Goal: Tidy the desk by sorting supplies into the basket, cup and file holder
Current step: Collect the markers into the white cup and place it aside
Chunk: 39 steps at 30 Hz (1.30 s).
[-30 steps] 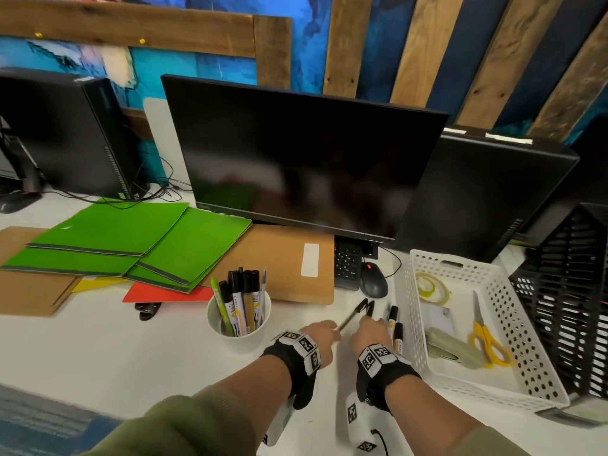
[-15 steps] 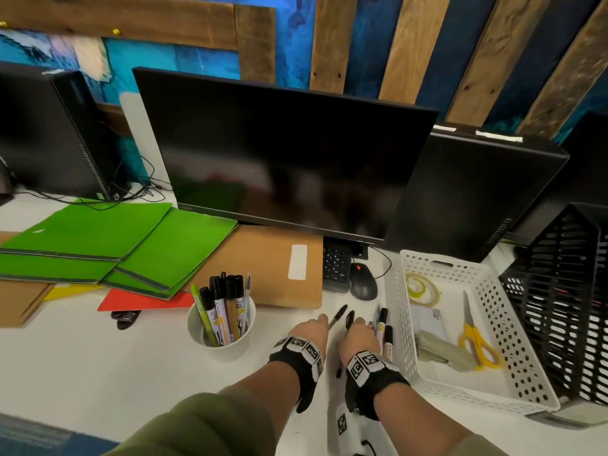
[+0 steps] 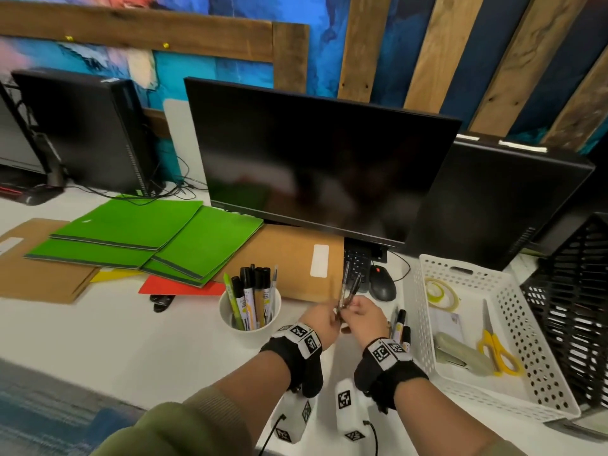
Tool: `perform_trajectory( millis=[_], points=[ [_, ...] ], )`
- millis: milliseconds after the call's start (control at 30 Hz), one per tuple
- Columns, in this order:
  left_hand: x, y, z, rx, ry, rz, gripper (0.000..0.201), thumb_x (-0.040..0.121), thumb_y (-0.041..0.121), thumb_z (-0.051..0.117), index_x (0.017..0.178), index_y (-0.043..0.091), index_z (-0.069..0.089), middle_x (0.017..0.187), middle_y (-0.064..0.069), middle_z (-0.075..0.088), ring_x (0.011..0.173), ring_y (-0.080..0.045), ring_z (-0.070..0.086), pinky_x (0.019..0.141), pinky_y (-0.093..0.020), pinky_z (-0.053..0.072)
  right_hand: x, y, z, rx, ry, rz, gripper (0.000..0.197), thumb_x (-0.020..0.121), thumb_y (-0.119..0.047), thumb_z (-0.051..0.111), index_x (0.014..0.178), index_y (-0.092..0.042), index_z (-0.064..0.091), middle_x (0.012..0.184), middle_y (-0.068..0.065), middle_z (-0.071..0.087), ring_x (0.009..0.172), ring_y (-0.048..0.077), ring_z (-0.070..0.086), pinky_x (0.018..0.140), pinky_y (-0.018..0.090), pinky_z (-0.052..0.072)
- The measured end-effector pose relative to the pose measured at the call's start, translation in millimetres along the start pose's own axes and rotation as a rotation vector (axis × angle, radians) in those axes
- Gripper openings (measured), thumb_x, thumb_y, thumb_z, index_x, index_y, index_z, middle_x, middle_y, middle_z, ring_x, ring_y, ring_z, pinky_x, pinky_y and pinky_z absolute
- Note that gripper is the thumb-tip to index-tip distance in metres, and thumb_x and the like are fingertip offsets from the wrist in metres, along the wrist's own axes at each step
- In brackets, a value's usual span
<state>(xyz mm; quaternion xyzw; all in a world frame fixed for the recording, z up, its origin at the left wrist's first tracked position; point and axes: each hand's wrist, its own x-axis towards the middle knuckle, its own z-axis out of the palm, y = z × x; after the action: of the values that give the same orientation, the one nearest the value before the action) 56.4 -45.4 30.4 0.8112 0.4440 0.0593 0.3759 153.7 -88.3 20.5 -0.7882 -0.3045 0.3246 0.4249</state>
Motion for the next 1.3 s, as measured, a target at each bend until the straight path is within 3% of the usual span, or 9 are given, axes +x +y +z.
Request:
perform_trajectory(
  millis=[167, 300, 433, 567, 667, 867, 1033, 1133, 1300],
  points=[
    [-18.5, -15.3, -33.7, -0.044, 0.166, -0.016, 0.026, 0.091, 0.016, 0.049, 0.116, 0.014, 0.054, 0.103, -0.011, 0.066, 0.097, -0.029, 0.062, 0.073, -0.026, 0.043, -15.4, -27.7, 19.4, 0.116, -0.084, -0.165, 0.02, 0.081, 0.0, 0.063, 0.076, -0.019, 0.06, 0.072, 0.002, 0.067, 0.078, 0.024, 0.064, 0.077, 0.038, 0.056],
    [-35.8, -31.7, -63.1, -0.08, 0.363, 0.038, 0.026, 0.093, 0.018, 0.052, 0.115, 0.011, 0.063, 0.107, -0.013, 0.062, 0.101, -0.027, 0.059, 0.08, -0.025, 0.042, -24.9, -56.3, 40.6, 0.132, -0.097, -0.267, 0.021, 0.082, -0.005, 0.064, 0.075, -0.022, 0.055, 0.08, 0.006, 0.066, 0.077, 0.022, 0.061, 0.079, 0.035, 0.053],
    [-44.2, -61.0, -84.3, -0.126, 0.504, -0.07, 0.028, 0.092, 0.016, 0.055, 0.117, 0.011, 0.063, 0.117, -0.009, 0.062, 0.107, -0.024, 0.059, 0.09, -0.025, 0.042, -32.7, -72.3, 65.4, 0.074, -0.142, -0.325, 0.014, 0.083, -0.009, 0.066, 0.077, -0.018, 0.056, 0.082, 0.006, 0.065, 0.076, 0.022, 0.062, 0.079, 0.038, 0.055],
    [-45.0, -87.5, -83.7, -0.249, 0.52, -0.157, 0.01, 0.09, 0.011, 0.055, 0.099, 0.015, 0.055, 0.087, -0.005, 0.065, 0.082, -0.022, 0.058, 0.072, -0.021, 0.039, -37.7, -73.7, 85.4, -0.093, -0.182, -0.327, 0.007, 0.084, -0.011, 0.064, 0.084, -0.01, 0.057, 0.079, 0.006, 0.063, 0.079, 0.023, 0.061, 0.075, 0.03, 0.051],
    [-45.1, -93.3, -78.2, -0.3, 0.497, -0.134, 0.02, 0.087, 0.003, 0.053, 0.092, 0.02, 0.044, 0.071, 0.006, 0.053, 0.078, -0.023, 0.057, 0.073, -0.028, 0.044, -41.6, -75.0, 94.7, -0.155, -0.22, -0.331, 0.014, 0.087, -0.011, 0.061, 0.099, -0.004, 0.062, 0.093, 0.01, 0.066, 0.089, 0.023, 0.061, 0.074, 0.021, 0.044],
    [-37.1, -88.8, -76.8, -0.374, 0.459, -0.099, 0.04, 0.089, -0.005, 0.045, 0.126, 0.011, 0.043, 0.083, 0.002, 0.054, 0.082, -0.019, 0.053, 0.081, -0.027, 0.042, -38.2, -76.9, 102.9, -0.149, -0.209, -0.314, 0.026, 0.088, -0.011, 0.059, 0.114, -0.007, 0.057, 0.106, 0.01, 0.066, 0.086, 0.014, 0.057, 0.083, 0.025, 0.047],
    [-32.2, -86.0, -80.3, -0.518, 0.52, -0.094, 0.023, 0.095, -0.004, 0.042, 0.117, -0.001, 0.049, 0.096, -0.009, 0.057, 0.089, -0.017, 0.05, 0.063, -0.011, 0.039, -30.6, -77.6, 95.3, -0.093, -0.16, -0.312, 0.034, 0.089, -0.013, 0.059, 0.122, -0.01, 0.052, 0.107, 0.007, 0.064, 0.094, 0.019, 0.061, 0.081, 0.02, 0.045],
    [-32.3, -84.9, -81.7, -0.624, 0.555, -0.094, 0.025, 0.088, -0.012, 0.048, 0.112, -0.004, 0.05, 0.084, 0.0, 0.053, 0.088, -0.018, 0.051, 0.071, -0.009, 0.042, -26.6, -77.7, 92.2, -0.091, -0.161, -0.346, 0.039, 0.088, -0.01, 0.059, 0.125, -0.013, 0.049, 0.103, 0.002, 0.058, 0.093, 0.02, 0.06, 0.081, 0.022, 0.046],
    [-33.4, -84.4, -89.0, -0.413, 0.617, -0.075, 0.065, 0.085, -0.005, 0.057, 0.142, 0.014, 0.032, 0.113, -0.007, 0.051, 0.113, -0.024, 0.052, 0.103, -0.031, 0.042, -25.9, -72.2, 93.8, -0.149, -0.201, -0.423, 0.047, 0.087, -0.007, 0.057, 0.131, -0.019, 0.047, 0.107, -0.001, 0.054, 0.083, 0.016, 0.057, 0.084, 0.028, 0.052]
  ],
)
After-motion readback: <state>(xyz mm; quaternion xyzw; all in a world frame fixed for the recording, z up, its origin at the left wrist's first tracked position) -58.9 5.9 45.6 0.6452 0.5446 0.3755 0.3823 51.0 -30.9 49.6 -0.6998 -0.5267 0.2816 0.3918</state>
